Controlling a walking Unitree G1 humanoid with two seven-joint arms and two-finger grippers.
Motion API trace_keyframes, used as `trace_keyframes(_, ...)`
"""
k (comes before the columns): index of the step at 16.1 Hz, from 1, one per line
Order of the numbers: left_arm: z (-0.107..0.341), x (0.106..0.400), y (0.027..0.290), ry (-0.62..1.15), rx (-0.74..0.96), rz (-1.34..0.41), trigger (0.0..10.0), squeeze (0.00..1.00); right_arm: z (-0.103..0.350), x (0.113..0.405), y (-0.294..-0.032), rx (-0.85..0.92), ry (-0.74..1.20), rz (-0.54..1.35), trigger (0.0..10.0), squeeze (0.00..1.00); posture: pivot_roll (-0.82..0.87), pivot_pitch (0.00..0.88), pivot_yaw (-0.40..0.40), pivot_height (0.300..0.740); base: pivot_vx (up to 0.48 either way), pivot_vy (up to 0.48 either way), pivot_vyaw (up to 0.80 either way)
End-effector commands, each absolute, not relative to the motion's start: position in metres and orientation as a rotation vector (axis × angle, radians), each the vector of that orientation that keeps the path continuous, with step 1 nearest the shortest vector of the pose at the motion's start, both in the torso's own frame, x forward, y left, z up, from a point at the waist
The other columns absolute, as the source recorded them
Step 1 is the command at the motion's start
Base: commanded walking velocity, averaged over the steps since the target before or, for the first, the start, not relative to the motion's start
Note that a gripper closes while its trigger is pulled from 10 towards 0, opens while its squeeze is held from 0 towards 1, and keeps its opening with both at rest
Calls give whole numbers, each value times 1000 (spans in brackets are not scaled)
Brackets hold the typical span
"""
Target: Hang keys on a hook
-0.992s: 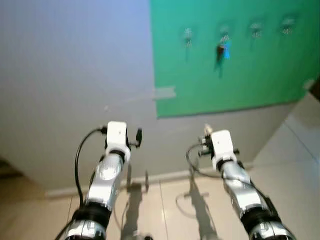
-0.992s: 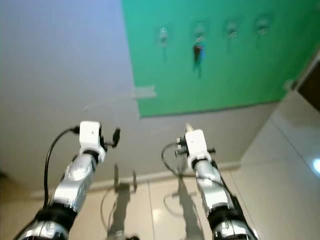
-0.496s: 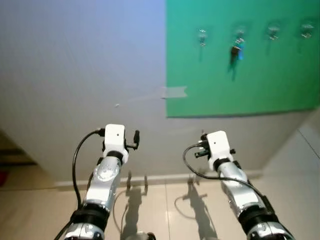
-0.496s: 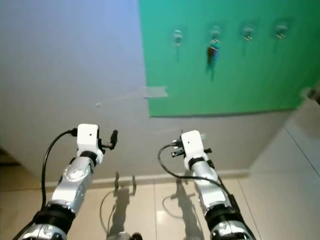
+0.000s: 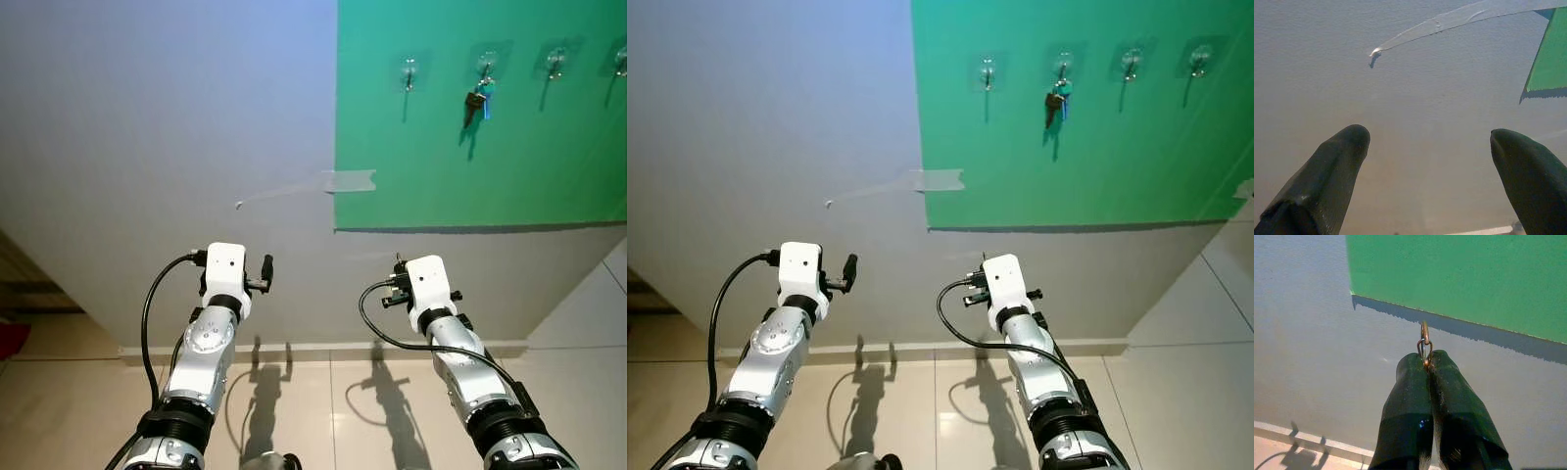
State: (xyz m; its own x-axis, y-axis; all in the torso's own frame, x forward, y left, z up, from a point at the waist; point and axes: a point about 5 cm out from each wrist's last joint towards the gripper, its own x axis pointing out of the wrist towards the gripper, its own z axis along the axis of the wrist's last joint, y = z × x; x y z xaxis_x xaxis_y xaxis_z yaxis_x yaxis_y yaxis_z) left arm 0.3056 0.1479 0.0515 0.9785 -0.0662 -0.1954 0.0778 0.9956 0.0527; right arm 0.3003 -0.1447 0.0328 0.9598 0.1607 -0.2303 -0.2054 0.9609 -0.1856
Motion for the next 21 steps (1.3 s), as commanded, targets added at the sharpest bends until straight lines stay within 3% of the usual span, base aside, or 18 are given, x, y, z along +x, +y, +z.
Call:
trace_keyframes(1,56,308,149,178,78,-74,10000,0,35,302,-143,-210,204,192,10000,0,-112,0,86,740,0,0,0)
trace_keyframes(3,57,309,149,174,130,-70,10000,0,35,302,-141,-208,206,199,10000,0,-107,0,88,740,0,0,0)
trace_keyframes(14,60,309,151,156,116,-54,10000,0,33,299,-140,-209,209,214,10000,0,-109,0,82,740,0,-472,0)
trace_keyframes(21,57,308,153,174,66,-30,10000,0,31,298,-139,-215,217,224,10000,0,-109,0,79,740,0,0,0)
